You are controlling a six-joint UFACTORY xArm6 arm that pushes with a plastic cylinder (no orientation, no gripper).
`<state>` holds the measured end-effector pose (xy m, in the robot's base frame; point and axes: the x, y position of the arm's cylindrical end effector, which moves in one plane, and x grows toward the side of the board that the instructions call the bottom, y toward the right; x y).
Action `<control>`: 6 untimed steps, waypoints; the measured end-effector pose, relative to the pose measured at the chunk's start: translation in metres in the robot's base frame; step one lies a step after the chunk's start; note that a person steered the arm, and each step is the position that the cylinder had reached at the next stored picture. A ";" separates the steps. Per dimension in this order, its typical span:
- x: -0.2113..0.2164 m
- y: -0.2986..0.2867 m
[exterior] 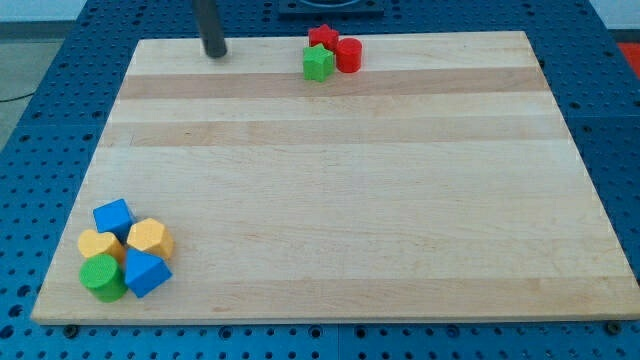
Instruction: Nudge the red star right a bit
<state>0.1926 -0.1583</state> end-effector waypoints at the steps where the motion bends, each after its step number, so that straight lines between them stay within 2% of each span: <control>1: -0.001 0.007; 6: 0.001 0.156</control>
